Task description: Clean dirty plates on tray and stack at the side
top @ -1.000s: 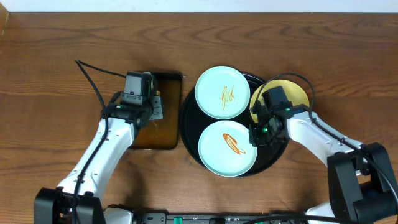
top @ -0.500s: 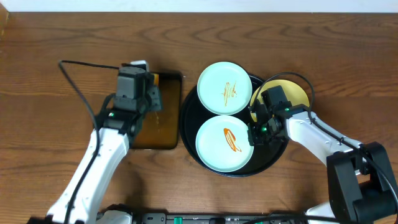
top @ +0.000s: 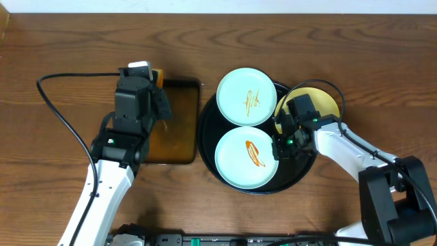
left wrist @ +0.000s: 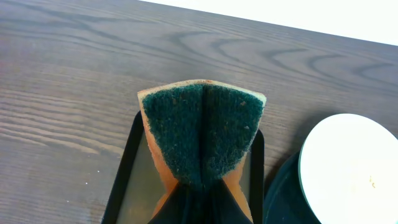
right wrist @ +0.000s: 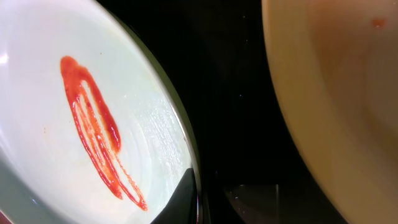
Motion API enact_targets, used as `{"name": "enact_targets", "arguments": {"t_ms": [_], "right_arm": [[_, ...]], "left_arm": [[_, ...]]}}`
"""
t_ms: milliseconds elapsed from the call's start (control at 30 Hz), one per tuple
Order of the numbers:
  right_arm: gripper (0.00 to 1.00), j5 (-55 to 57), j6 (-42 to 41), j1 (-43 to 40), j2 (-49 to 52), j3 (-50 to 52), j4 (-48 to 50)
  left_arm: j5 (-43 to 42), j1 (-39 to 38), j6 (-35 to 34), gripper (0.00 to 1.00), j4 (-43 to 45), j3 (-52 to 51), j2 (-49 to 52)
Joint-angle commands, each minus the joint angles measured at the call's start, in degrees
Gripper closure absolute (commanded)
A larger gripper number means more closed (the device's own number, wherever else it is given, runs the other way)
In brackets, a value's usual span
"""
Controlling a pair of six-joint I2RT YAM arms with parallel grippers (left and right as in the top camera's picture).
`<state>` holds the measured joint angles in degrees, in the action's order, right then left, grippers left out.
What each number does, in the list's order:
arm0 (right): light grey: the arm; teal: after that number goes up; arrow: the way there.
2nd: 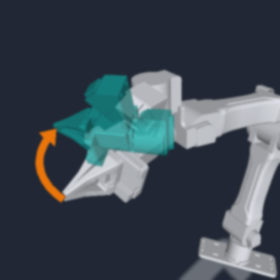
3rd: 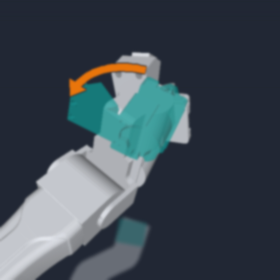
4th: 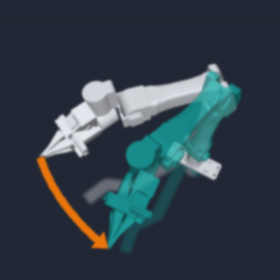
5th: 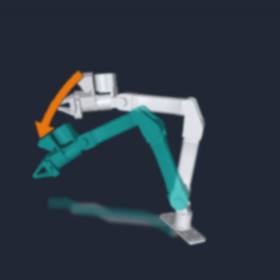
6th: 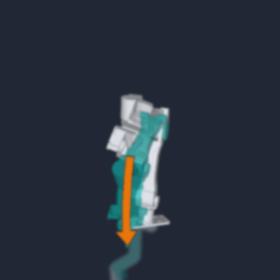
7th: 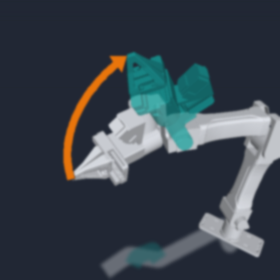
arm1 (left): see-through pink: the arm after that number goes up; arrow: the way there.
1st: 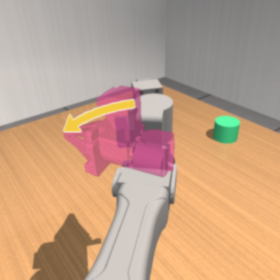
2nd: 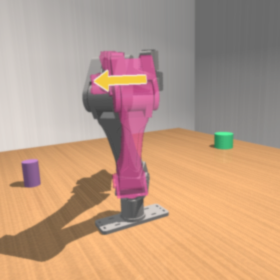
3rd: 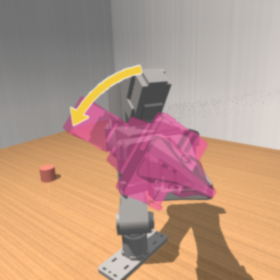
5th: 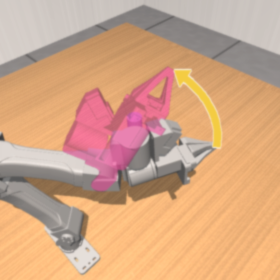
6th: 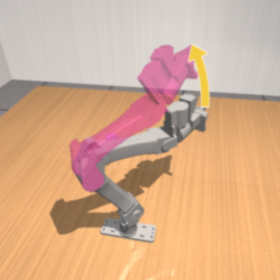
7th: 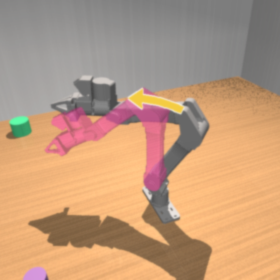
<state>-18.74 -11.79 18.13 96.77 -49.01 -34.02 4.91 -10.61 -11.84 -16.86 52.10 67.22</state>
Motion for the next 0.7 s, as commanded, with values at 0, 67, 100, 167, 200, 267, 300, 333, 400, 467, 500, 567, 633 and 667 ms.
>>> {"name": "enact_targets", "arguments": {"t_ms": [0, 67, 100, 167, 200, 267, 300, 333, 400, 467, 500, 567, 633, 667], "right_arm": [[0.99, 1.36, -0.63, 0.39, 1.07, 0.07, 0.24], [0.99, 1.36, -0.63, 0.39, 1.07, 0.07, 0.24], [0.99, 1.38, -0.63, 0.39, 1.07, 0.07, 0.24], [0.99, 1.38, -0.63, 0.39, 1.07, 0.07, 0.24], [0.99, 1.38, -0.63, 0.39, 1.07, 0.07, 0.24], [0.99, 1.38, -0.63, 0.39, 1.07, 0.07, 0.24], [0.99, 1.36, -0.63, 0.39, 1.07, 0.07, 0.24], [0.99, 1.36, -0.63, 0.39, 1.07, 0.07, 0.24], [0.99, 1.36, -0.63, 0.39, 1.07, 0.07, 0.24], [0.99, 1.36, -0.61, 0.39, 1.07, 0.07, 0.28], [0.99, 1.36, -0.59, 0.39, 1.07, 0.07, 0.39], [0.99, 1.29, -0.57, 0.39, 1.07, 0.07, 0.42], [0.99, -0.26, -0.57, 0.39, 1.07, 0.07, 0.44], [0.99, -1.77, -0.59, 0.39, 1.07, 0.07, 0.52]], "left_arm": [[1.18, -0.13, 0.13, 0.93, 0.28, 0.26, -0.68], [1.18, -0.13, 0.13, 0.93, 0.26, 0.26, -0.68], [1.18, -0.13, 0.13, 0.92, 0.26, 0.26, -0.68], [1.18, -0.13, 0.13, 0.93, 0.26, 0.26, -0.66], [1.18, -0.13, 0.13, 0.92, 0.26, 0.26, -0.63], [1.18, -0.13, 0.13, 0.93, 0.24, 0.26, -0.55], [1.16, -0.13, 0.13, 0.92, 0.24, 0.26, -0.44], [1.14, -0.13, 0.11, 0.93, 0.24, 0.26, -0.26], [1.11, -0.13, -0.33, 0.93, -0.13, 0.24, 0.35], [0.5, -0.13, -3.3, 0.92, -1.6, 0.24, 1.51], [-0.76, -0.13, -4.9, 0.93, -2.54, 0.24, 2.38], [-4.87, -0.13, -7.67, 0.92, -4.11, 0.24, 4.61], [-10.82, -0.13, -9.97, 0.93, -4.42, 0.24, 7.15], [-13.75, -0.13, -10.71, 0.93, -4.33, 0.24, 8.37]]}}
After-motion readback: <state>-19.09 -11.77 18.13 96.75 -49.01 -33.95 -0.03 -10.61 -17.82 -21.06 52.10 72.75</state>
